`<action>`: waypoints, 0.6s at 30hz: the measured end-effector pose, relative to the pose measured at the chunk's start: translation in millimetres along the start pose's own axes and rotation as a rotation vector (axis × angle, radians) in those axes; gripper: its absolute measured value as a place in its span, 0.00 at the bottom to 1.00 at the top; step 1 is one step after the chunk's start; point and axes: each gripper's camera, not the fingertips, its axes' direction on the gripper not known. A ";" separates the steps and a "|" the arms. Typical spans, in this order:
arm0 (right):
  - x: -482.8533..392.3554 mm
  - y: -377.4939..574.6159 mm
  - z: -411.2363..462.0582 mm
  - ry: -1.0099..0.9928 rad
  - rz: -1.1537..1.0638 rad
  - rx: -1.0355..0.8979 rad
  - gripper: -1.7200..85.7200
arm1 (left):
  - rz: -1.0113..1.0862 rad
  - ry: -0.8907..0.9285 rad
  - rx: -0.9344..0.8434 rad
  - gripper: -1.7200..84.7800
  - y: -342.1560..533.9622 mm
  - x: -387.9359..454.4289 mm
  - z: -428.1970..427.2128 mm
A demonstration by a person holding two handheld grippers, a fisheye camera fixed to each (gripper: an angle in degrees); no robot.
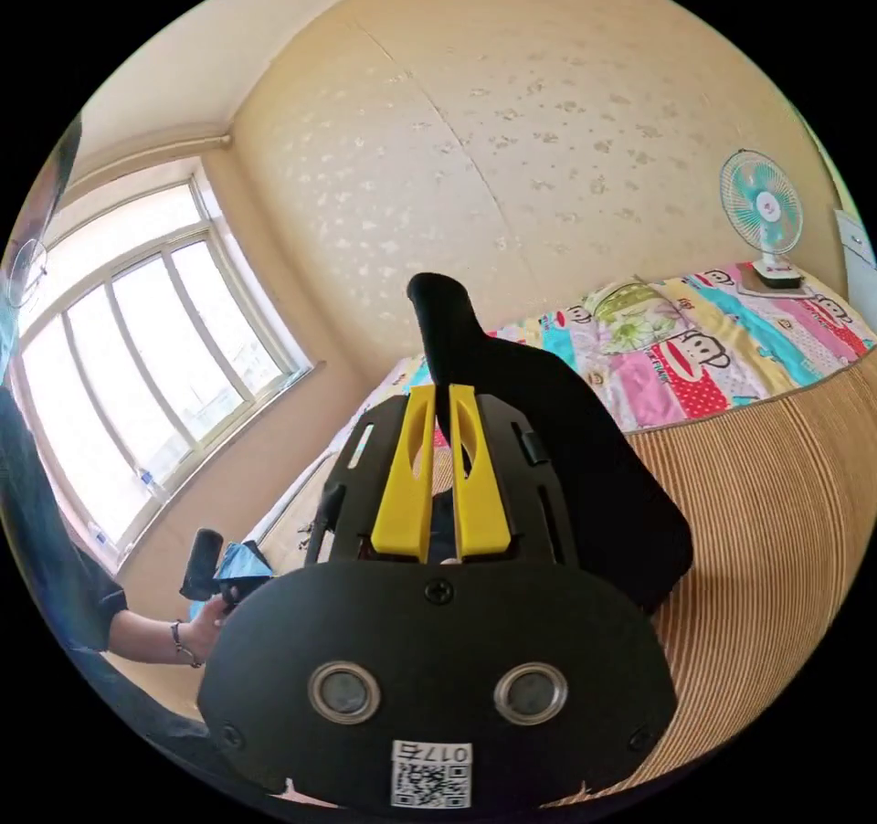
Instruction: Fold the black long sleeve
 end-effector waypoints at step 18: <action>-63.8 209.5 134.9 -0.080 -0.181 -0.894 0.10 | -0.236 -0.116 -0.106 0.21 -79.0 -83.5 42.0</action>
